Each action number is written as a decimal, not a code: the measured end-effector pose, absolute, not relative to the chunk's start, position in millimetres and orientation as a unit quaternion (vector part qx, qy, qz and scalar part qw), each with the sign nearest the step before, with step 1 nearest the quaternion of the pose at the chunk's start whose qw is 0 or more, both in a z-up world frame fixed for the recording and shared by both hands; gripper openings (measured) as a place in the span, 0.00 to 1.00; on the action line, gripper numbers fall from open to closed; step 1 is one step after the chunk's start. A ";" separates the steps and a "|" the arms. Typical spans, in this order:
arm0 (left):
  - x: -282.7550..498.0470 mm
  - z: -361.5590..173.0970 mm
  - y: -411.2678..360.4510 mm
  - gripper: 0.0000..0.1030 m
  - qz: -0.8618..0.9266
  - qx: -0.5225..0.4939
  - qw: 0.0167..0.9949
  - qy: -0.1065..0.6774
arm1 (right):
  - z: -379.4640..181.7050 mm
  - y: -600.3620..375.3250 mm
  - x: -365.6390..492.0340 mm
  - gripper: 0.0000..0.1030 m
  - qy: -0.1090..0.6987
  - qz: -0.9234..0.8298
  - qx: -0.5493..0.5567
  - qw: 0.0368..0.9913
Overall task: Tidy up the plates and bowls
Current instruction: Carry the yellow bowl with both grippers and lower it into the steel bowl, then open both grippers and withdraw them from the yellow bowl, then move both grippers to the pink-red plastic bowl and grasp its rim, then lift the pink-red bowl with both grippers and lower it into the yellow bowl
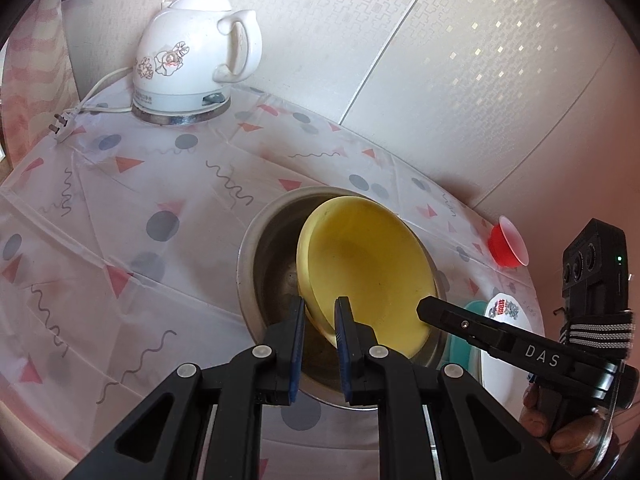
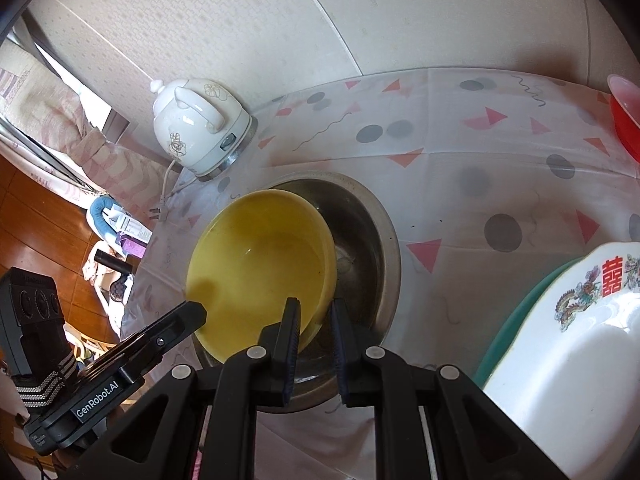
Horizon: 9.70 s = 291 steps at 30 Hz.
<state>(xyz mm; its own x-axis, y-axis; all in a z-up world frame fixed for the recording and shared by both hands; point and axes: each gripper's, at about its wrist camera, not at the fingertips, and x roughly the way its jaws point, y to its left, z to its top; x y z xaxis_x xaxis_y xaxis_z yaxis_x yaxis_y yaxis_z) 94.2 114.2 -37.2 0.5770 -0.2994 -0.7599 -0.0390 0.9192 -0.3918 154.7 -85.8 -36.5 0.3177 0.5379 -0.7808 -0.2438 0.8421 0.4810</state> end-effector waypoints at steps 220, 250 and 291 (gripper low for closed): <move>141.3 13.1 -21.2 0.08 -0.168 -0.106 0.888 0.414 | 7.6 -230.5 165.9 0.10 0.454 0.175 0.223 0.845; 86.8 -2.9 107.4 0.08 -0.091 -0.205 0.875 0.429 | 11.3 -113.6 147.1 0.10 0.475 0.291 0.184 0.810; 111.8 -51.5 116.9 0.09 -0.036 -0.190 0.849 0.492 | -31.2 -84.4 156.6 0.11 0.518 0.247 0.109 0.812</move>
<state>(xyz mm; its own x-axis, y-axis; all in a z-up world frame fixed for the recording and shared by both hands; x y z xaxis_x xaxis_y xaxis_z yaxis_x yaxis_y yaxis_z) 111.8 116.9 -51.5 0.5140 -0.2475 -0.8213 -0.1254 0.9255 -0.3573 156.6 -84.4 -31.2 0.3417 0.5136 -0.7871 -0.2889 0.8543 0.4321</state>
